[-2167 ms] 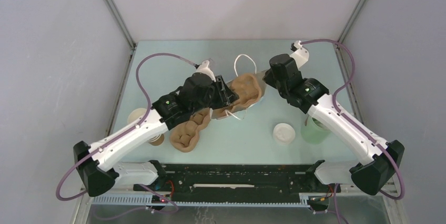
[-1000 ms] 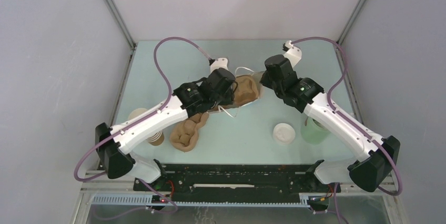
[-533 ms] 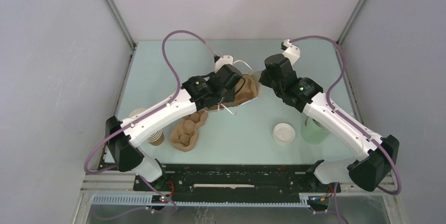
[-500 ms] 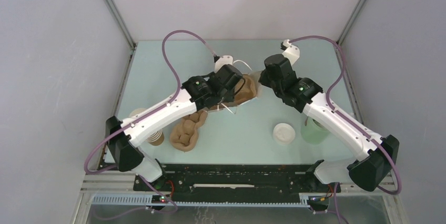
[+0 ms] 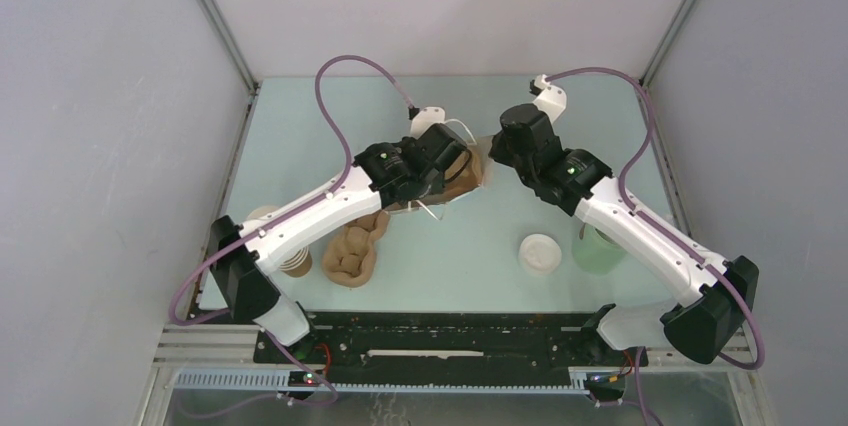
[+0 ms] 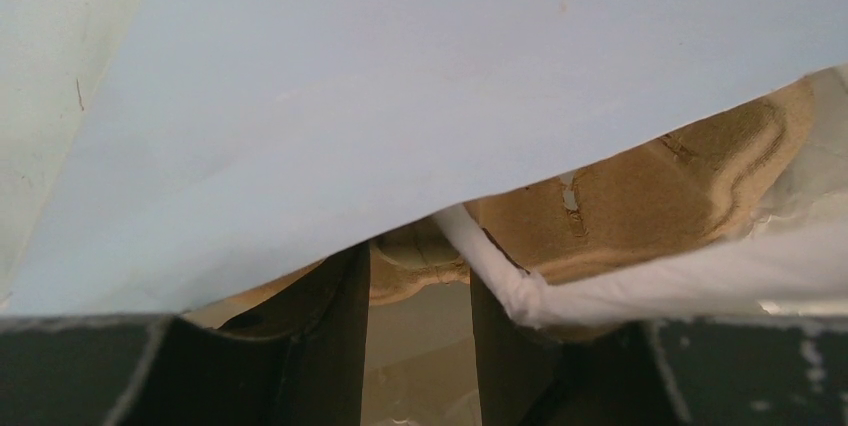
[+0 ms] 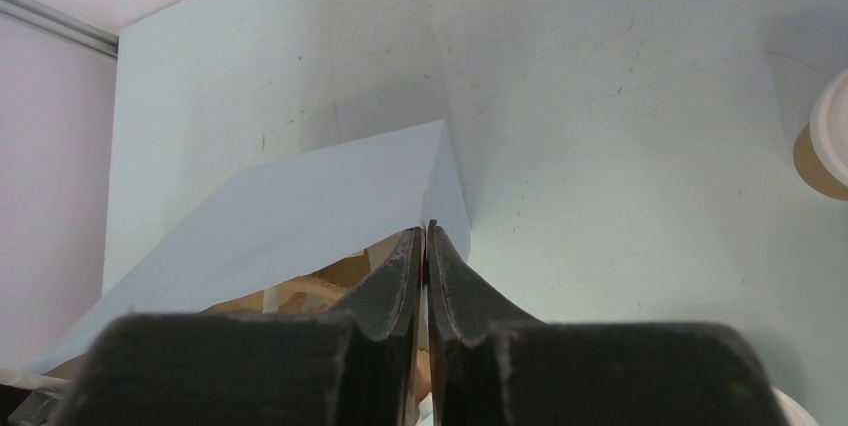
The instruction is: Pack the takeout coffee
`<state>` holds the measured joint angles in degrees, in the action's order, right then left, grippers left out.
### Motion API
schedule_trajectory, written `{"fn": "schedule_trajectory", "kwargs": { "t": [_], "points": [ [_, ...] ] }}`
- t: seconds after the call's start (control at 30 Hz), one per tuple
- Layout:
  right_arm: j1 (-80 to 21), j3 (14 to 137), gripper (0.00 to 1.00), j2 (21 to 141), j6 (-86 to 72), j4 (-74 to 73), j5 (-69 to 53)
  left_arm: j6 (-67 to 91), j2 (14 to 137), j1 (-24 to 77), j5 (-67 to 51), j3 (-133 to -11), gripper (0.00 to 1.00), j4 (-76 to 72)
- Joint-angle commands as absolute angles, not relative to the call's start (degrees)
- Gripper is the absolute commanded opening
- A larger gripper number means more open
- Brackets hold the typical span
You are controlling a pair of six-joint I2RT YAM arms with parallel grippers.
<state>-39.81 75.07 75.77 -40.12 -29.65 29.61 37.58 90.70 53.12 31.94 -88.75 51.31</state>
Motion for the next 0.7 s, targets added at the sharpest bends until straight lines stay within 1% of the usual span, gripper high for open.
{"fn": "schedule_trajectory", "kwargs": {
  "t": [0.0,0.07,0.27,0.43,0.57,0.67],
  "points": [
    [-40.03,75.37,0.12,75.79,-38.51,-26.54,30.73,37.97,90.75,52.83,35.59,-91.73,0.30,54.16],
    [-40.20,75.32,0.12,76.05,-38.60,-26.19,30.57,38.12,90.79,52.85,35.47,-91.99,0.39,54.31],
    [-40.43,75.34,0.12,76.77,-38.42,-25.30,30.66,37.80,90.01,52.83,35.09,-92.62,0.47,54.49],
    [-40.49,75.37,0.12,77.78,-37.98,-24.88,30.74,37.36,88.32,52.82,32.41,-92.55,0.68,54.52],
    [-40.43,75.32,0.12,78.39,-37.18,-24.83,31.09,36.08,86.63,52.82,28.62,-93.42,0.80,54.53],
    [-40.43,75.34,0.11,78.31,-36.72,-24.71,31.48,35.60,84.69,52.82,26.67,-93.94,0.83,54.95]
  ]
}}
